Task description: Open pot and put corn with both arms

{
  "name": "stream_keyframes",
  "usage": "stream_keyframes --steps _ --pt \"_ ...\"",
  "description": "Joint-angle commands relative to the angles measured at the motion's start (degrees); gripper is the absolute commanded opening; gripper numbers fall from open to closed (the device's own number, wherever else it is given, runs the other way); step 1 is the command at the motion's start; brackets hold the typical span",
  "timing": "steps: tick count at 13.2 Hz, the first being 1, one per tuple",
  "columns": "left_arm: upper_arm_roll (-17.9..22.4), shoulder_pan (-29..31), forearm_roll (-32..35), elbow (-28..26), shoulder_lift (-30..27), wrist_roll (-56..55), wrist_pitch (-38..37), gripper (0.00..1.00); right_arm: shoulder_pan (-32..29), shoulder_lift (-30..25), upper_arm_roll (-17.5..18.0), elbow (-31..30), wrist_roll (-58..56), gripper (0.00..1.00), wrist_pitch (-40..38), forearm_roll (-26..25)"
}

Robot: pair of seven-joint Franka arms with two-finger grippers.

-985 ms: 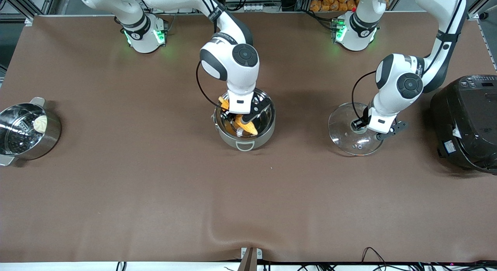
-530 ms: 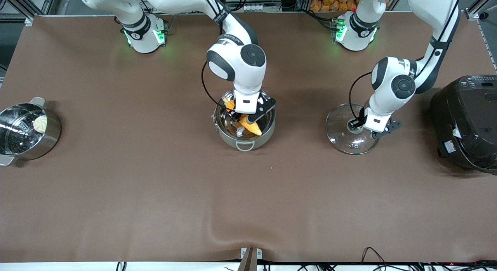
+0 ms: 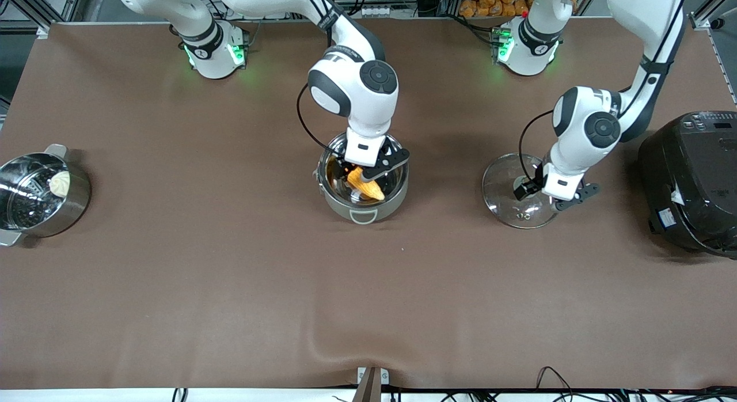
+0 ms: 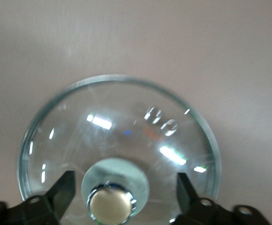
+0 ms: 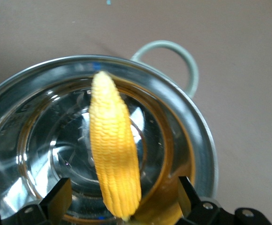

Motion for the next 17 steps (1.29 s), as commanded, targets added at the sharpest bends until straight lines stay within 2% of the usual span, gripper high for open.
stream_keyframes --steps 1,3,5,7,9,12,15,17 --pt "-0.69 0.79 -0.44 6.67 -4.92 0.73 -9.37 1.0 -3.56 -5.09 -0.18 -0.3 1.08 1.0 -4.41 2.73" --pt "-0.52 0.79 -0.44 15.97 -6.07 1.86 -20.09 1.0 -8.21 -6.68 -0.18 -0.3 0.81 1.0 -5.38 4.15" --pt "-0.08 0.96 -0.44 26.08 -6.08 8.17 -31.07 1.0 -13.74 -6.95 -0.01 -0.39 -0.49 1.0 -5.73 5.55" --pt "-0.25 2.45 -0.35 33.83 -6.25 14.66 -39.71 1.0 -20.24 -7.3 -0.01 -0.65 -7.59 1.0 -7.22 8.36" --pt "-0.17 2.46 -0.35 37.28 -7.39 21.18 -42.2 1.0 -26.66 -9.05 -0.18 -0.83 -15.15 1.0 -10.9 10.56" --pt "-0.34 2.46 -0.44 40.62 -9.59 24.28 -44.83 1.0 -36.68 -13.17 -0.09 -2.05 -23.42 1.0 -16.54 10.66" --pt "-0.51 2.46 -0.35 44.66 -9.42 24.98 -50.63 1.0 -46.88 -20.46 0.08 -5.74 -32.13 1.0 -18.74 12.67" --pt "-0.52 2.54 -0.44 44.15 -10.2 25.34 -52.13 1.0 -49.63 -25.38 -0.09 -7.33 -32.06 1.0 -20.49 13.3"
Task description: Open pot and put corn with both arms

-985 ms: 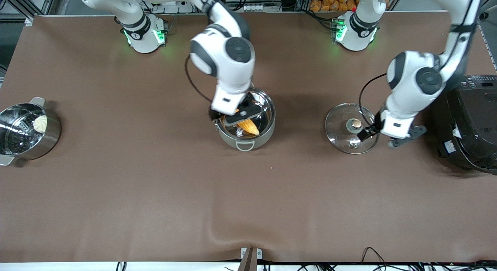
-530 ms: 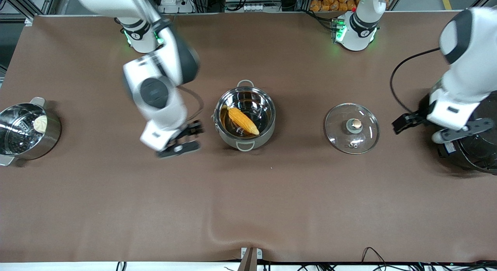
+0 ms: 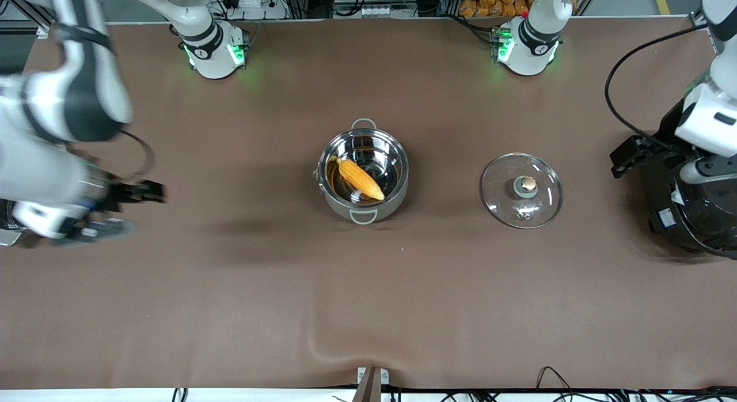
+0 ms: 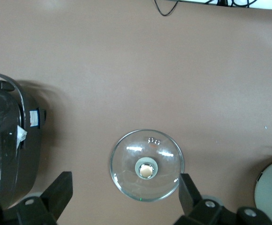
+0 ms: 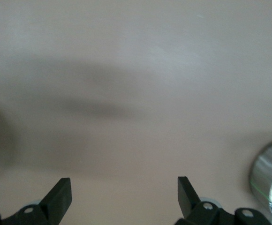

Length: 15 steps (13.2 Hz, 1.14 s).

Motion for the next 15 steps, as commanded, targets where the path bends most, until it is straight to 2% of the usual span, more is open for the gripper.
stream_keyframes --steps 1,5,11,15 --pt "-0.38 0.46 -0.44 -0.36 -1.32 1.82 -3.05 1.0 -2.41 -9.67 1.23 -6.09 0.2 1.0 -1.81 1.45" --pt "-0.38 0.55 -0.44 -3.97 -4.05 1.99 -2.71 1.0 -3.02 -16.01 1.23 -6.19 2.83 1.0 -6.47 1.45" --pt "-0.03 2.74 -1.31 -3.8 -4.49 8.4 -3.32 1.0 -2.5 -16.64 1.23 -4.52 9.51 1.0 -7.01 1.62" --pt "-0.03 2.83 -3.51 -3.01 -4.23 9.02 -3.85 1.0 -2.67 -16.38 1.06 -3.81 9.43 1.0 -6.65 1.62"
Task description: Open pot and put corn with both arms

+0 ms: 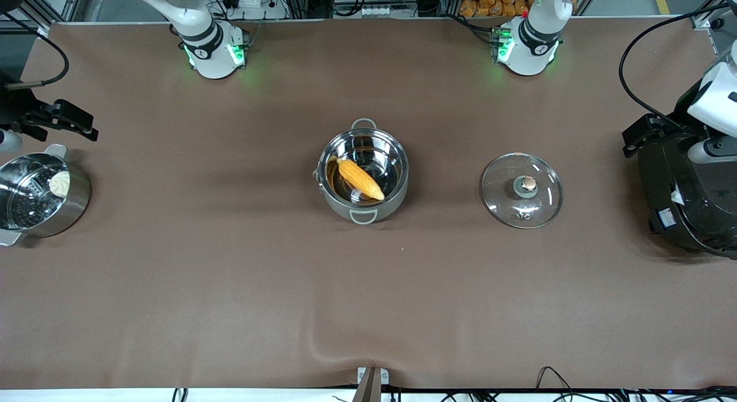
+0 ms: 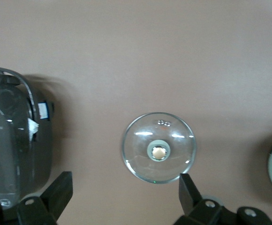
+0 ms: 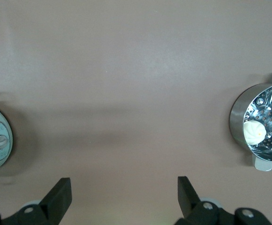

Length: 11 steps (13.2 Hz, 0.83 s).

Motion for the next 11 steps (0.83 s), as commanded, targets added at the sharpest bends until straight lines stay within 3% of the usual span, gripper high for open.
stream_keyframes --steps 1,3,11 --pt "-0.3 0.59 -1.62 0.58 -1.0 1.32 -2.32 1.0 -0.32 -0.61 0.13 -0.01 0.95 1.0 0.13 1.12" --pt "-0.3 0.59 -1.62 2.08 -0.56 1.32 -5.57 1.0 -0.4 -0.52 0.13 -0.01 0.69 1.0 0.13 1.21" --pt "-0.3 0.59 -1.71 2.34 -0.47 1.32 -6.28 1.0 -0.23 -0.26 0.04 -0.01 0.6 1.0 0.13 1.29"
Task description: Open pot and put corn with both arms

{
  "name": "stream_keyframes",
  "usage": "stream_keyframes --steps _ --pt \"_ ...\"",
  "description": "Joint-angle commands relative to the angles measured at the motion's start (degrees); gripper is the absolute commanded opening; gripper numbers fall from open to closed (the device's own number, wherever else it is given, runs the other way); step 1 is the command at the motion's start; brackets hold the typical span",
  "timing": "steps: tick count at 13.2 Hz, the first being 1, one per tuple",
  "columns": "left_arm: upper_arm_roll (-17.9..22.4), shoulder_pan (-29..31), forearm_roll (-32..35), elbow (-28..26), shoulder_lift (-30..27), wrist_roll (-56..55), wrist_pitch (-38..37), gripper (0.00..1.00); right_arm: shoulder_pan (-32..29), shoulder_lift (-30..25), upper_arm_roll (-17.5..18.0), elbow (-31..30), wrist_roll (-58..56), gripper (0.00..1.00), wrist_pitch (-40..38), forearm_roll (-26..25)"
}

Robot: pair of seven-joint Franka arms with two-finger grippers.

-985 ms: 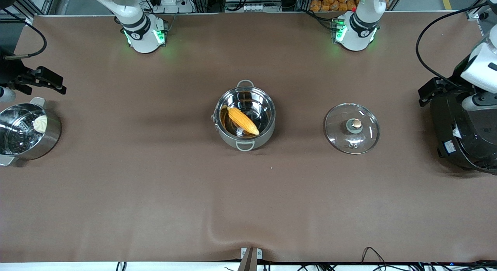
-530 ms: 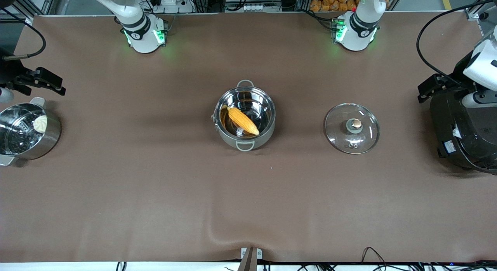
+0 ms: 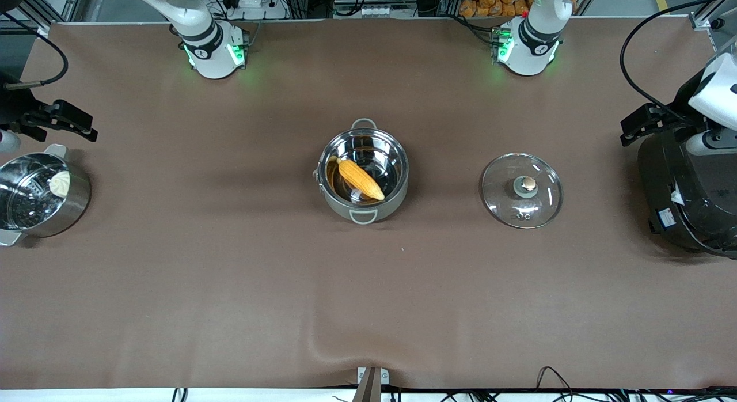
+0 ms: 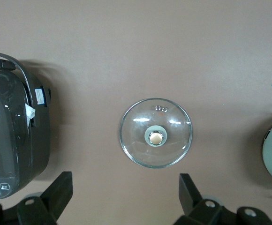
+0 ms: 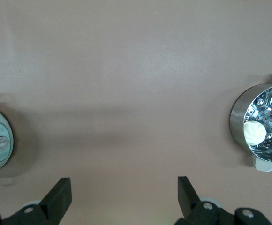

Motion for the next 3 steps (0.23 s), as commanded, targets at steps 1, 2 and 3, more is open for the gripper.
stream_keyframes --steps 1,2,3 --pt "-0.33 0.5 -1.38 0.97 -0.43 1.23 -1.25 1.0 -0.23 -0.26 0.16 -0.04 0.53 1.0 0.04 1.19" --pt "-0.33 0.5 -1.47 1.06 -0.34 1.23 -1.25 1.0 -0.14 -0.26 0.16 -0.04 0.53 1.0 0.04 1.19" --pt "-0.33 0.5 -1.47 1.06 -0.34 1.23 -1.25 1.0 -0.14 -0.26 0.16 -0.04 0.53 1.0 0.13 1.19"
